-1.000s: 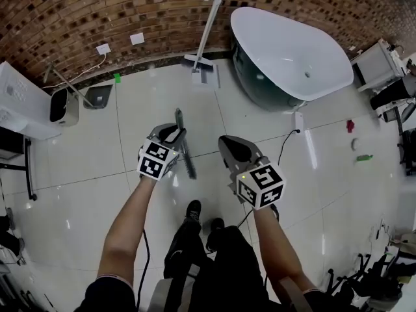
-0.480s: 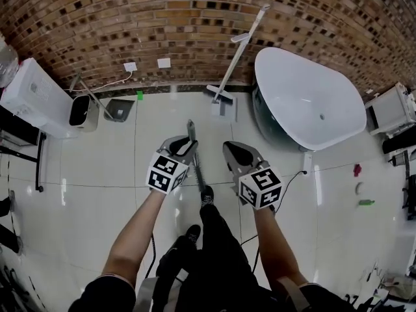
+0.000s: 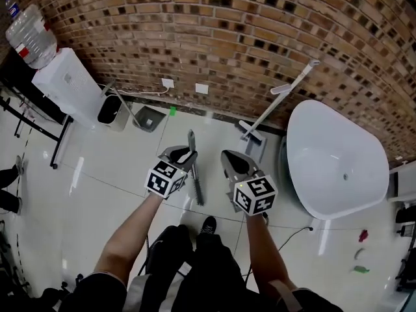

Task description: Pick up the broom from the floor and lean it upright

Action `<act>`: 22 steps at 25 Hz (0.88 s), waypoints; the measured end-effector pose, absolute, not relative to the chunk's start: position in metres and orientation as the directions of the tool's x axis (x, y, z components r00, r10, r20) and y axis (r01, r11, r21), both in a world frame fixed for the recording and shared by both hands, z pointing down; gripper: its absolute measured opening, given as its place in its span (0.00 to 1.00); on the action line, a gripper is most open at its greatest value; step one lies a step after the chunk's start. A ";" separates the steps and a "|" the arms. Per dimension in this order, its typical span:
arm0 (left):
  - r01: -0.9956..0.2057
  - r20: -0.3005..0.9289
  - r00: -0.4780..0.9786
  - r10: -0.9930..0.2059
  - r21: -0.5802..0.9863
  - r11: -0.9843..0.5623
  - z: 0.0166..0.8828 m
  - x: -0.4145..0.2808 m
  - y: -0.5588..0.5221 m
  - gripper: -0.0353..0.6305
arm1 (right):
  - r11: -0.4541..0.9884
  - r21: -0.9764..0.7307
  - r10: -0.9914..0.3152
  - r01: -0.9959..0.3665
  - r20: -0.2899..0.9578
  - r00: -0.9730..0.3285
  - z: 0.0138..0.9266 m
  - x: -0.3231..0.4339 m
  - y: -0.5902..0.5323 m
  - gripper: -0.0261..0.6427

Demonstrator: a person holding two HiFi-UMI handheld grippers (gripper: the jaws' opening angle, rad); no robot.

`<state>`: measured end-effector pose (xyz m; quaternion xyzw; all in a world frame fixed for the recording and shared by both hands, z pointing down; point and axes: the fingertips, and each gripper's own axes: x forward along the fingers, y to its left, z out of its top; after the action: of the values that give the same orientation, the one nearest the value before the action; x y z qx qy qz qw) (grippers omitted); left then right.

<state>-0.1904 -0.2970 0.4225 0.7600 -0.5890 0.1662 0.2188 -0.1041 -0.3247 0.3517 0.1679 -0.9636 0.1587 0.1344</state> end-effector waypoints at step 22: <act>-0.960 0.491 0.254 -0.833 0.234 -0.154 0.482 -0.414 -0.444 0.18 | 0.923 -0.176 -0.249 -0.341 0.401 -0.882 0.369 -0.343 -0.487 0.04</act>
<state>-0.4145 -0.4438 0.4820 0.7495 -0.5982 0.1242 0.2549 -0.3429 -0.4873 0.3690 0.1534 -0.9623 0.1214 0.1889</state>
